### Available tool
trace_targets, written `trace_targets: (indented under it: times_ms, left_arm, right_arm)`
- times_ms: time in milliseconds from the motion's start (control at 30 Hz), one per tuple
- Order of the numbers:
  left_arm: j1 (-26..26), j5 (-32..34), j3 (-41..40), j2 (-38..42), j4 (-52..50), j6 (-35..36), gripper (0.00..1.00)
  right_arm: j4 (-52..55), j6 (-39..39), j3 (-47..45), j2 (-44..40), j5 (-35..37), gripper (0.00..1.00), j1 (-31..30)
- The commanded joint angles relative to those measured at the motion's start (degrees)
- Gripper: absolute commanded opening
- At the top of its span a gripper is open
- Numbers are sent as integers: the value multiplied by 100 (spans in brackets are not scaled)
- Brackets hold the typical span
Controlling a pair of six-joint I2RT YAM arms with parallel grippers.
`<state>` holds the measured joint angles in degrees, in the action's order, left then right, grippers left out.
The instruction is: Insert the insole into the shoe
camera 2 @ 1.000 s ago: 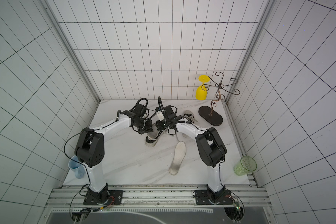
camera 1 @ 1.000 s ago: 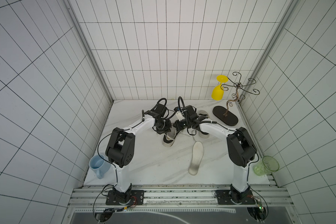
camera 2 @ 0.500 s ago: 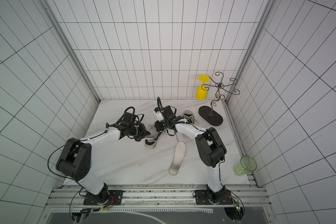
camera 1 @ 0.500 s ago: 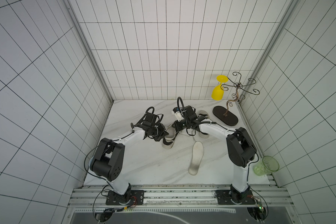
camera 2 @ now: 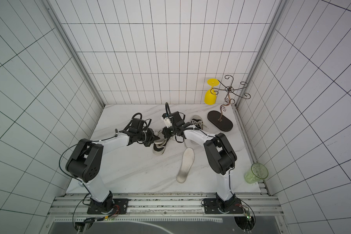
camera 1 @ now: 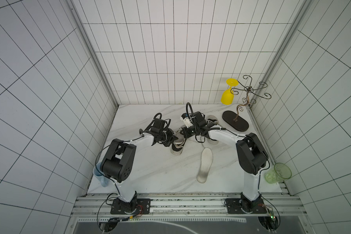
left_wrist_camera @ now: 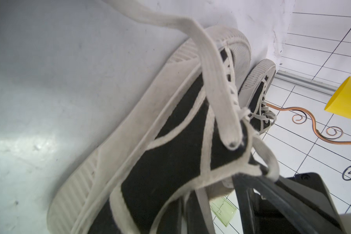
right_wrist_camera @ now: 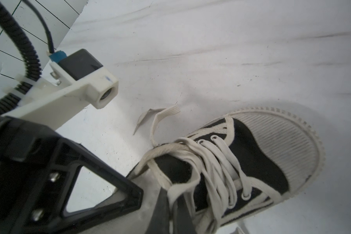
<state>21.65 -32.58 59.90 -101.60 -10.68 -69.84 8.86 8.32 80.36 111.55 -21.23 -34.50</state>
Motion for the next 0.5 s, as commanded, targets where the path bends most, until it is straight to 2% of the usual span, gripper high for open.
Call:
trace_targets:
  times_ms: [0, 300, 467]
  left_arm:
    - [41, 439, 315, -117, -169, 557, 0]
    - [228, 874, 1471, -850, -1151, 1615, 0]
    - [245, 1104, 1613, -1057, -1257, 1830, 0]
  right_arm:
    - [-128, -55, -335, -370, -125, 0, 2]
    - [-112, -83, -284, -381, -184, 0, 6]
    - [-92, -93, -279, -386, -152, 0, 8]
